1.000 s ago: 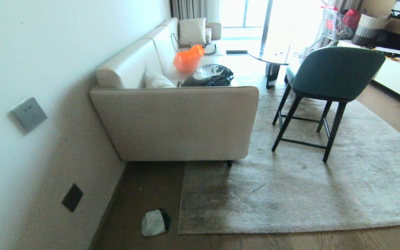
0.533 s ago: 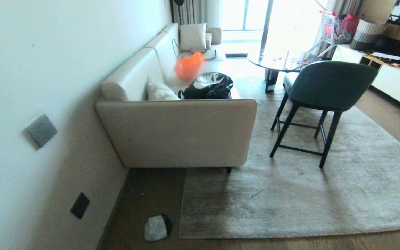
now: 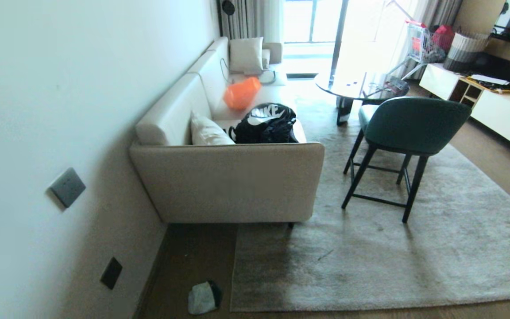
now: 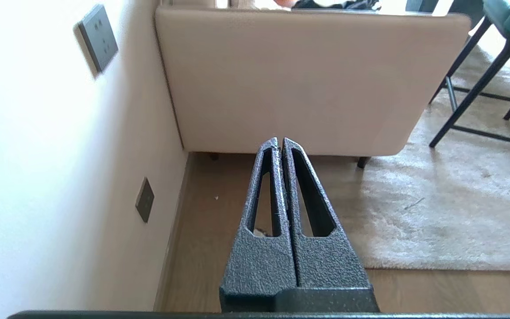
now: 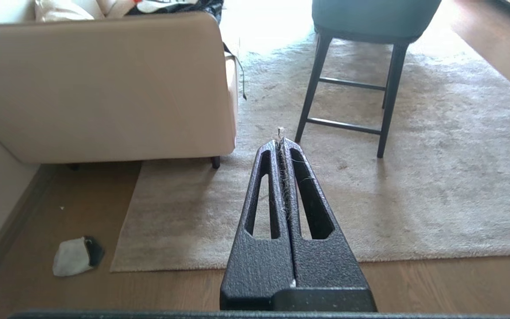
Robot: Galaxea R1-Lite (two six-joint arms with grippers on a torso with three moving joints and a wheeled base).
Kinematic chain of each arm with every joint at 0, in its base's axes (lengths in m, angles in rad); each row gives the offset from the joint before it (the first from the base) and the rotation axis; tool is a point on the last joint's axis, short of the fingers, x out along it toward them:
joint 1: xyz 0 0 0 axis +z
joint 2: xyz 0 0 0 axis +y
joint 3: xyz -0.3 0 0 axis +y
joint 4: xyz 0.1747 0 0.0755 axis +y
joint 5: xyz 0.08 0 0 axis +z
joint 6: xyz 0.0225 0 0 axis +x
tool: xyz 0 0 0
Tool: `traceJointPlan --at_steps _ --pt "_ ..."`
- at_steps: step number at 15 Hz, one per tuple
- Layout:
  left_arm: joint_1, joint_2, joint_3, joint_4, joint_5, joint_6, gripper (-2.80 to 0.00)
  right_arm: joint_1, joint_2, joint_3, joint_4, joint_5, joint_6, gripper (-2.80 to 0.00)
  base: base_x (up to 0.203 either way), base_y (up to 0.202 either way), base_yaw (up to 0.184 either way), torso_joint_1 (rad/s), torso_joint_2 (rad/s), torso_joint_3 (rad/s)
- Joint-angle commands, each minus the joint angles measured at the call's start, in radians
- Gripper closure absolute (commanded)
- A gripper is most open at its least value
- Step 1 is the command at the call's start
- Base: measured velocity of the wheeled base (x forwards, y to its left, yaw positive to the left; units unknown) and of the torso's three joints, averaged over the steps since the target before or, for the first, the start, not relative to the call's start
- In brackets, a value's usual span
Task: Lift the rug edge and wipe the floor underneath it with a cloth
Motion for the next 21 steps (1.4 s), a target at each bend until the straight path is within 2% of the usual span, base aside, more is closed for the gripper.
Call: traceJointPlan --at_steps 1,10,21 --pt "0.000 0.000 0.000 0.000 0.000 -0.001 0.00 0.001 0.001 0.000 -0.001 -0.001 0.000 0.00 0.000 0.000 0.000 0.182 -0.54 -0.362" --pt "0.000 0.000 0.000 -0.004 0.000 -0.001 0.00 0.001 0.001 0.000 -0.001 -0.001 0.002 0.00 0.000 0.000 0.000 0.212 -0.56 -0.351" --pt "0.000 0.000 0.000 -0.004 0.000 -0.001 0.00 0.001 0.001 0.000 -0.001 -0.002 0.014 0.00 0.000 0.000 0.000 0.132 -0.32 -0.183"
